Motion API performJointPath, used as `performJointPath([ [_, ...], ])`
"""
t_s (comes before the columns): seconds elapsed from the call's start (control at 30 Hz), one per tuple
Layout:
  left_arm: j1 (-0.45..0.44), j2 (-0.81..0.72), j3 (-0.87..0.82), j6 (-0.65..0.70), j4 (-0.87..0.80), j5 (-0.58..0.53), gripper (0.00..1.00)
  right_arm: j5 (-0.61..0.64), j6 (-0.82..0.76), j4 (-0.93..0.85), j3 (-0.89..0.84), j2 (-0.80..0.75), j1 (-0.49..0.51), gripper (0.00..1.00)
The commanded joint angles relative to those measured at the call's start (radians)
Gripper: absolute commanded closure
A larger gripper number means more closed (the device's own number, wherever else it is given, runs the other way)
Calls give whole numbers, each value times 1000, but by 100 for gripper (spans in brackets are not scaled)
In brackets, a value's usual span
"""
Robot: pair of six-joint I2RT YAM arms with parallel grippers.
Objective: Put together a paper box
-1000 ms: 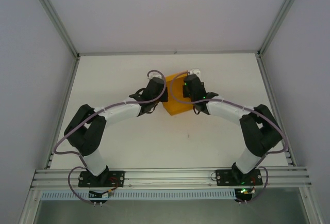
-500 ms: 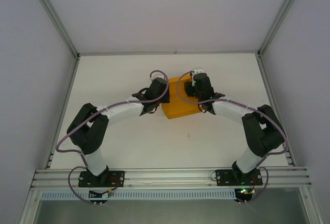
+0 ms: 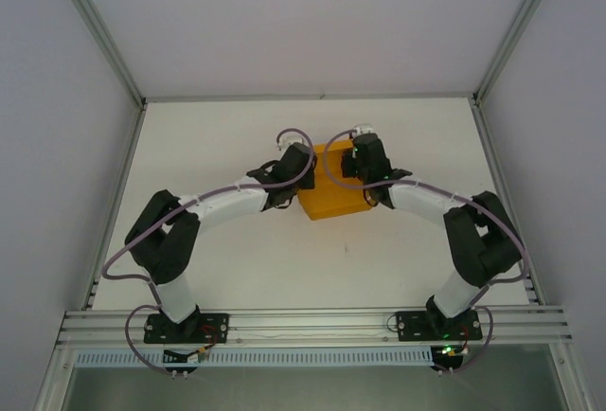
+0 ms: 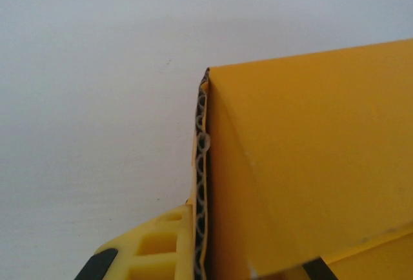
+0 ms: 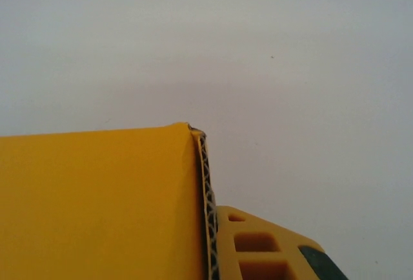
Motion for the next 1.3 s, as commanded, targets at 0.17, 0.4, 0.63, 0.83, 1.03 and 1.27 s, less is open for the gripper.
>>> performJointPath([
  [0.17, 15, 55, 94, -242, -163, -84, 100, 567, 328, -78, 79, 122, -27, 100],
  [0.4, 32, 58, 107, -271, -187, -56, 100, 661, -23, 188, 38, 161, 1, 96],
  [0.63, 39, 68, 126, -293, -224, -75, 100, 472, -98, 302, -30, 136, 8, 86],
  [0.83, 45, 50, 111, -263, -198, -75, 100, 272, -150, 294, -78, 60, 5, 71],
  [1.03, 47, 23, 72, -210, -153, -61, 100, 100, -110, 174, -85, -4, 2, 66],
  [1.27, 46, 10, 64, -190, -118, -54, 100, 2, -81, 96, -79, -10, 3, 65],
])
